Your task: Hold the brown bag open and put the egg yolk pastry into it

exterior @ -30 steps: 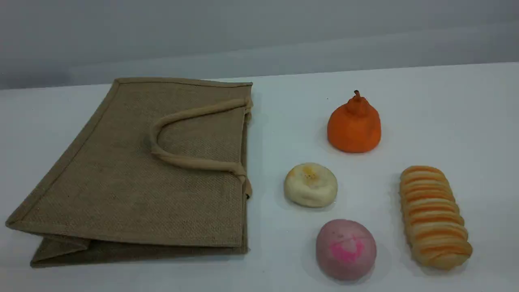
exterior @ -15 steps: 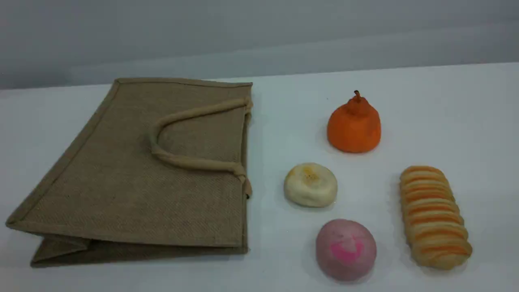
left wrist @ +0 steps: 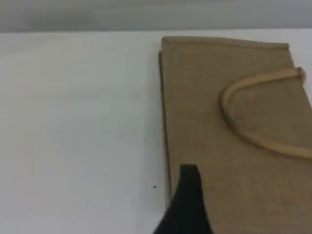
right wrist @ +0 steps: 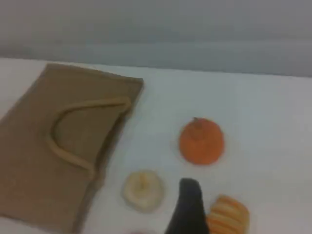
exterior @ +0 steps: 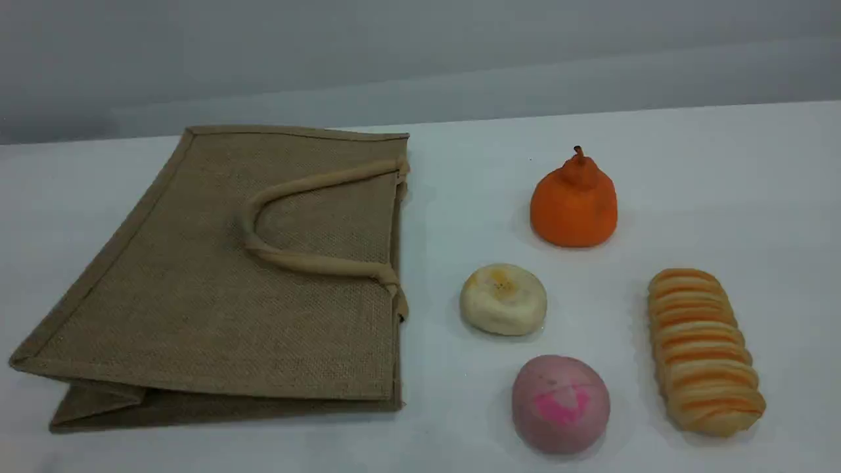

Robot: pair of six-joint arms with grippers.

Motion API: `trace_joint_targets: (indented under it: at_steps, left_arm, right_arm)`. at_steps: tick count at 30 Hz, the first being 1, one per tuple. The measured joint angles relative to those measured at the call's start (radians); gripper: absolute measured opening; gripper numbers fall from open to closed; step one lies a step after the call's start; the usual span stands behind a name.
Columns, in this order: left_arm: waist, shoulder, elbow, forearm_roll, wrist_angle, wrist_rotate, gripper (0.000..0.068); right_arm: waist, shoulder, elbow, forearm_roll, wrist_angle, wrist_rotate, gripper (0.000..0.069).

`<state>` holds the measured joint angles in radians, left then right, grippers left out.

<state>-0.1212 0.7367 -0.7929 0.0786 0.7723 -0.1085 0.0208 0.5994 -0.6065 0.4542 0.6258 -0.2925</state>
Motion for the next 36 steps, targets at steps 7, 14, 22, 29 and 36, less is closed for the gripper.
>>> trace_joint_targets:
  at_steps: [7,14,22,29,36]
  left_arm:
    - [0.0,0.258,0.0,-0.005,-0.138,-0.036,0.0559]
    - [-0.001,0.492,0.0,-0.037,-0.259,-0.036,0.0559]
    - [-0.001,0.708,-0.048,-0.061,-0.355,-0.036,0.0559]
    - [-0.001,0.93,-0.199,-0.096,-0.362,-0.037,0.0559]
    - [-0.001,1.15,-0.366,-0.168,-0.328,-0.037,0.0559]
  right_arm:
    - [0.0,0.239,0.0,0.205,-0.111,-0.139,0.0511]
    - [0.0,0.454,-0.049,0.267,-0.154,-0.193,0.0511]
    - [0.0,0.66,-0.145,0.359,-0.159,-0.306,0.0511]
    - [0.0,0.791,-0.17,0.538,-0.168,-0.475,0.051]
    - [0.0,0.877,-0.17,0.698,-0.168,-0.629,0.051]
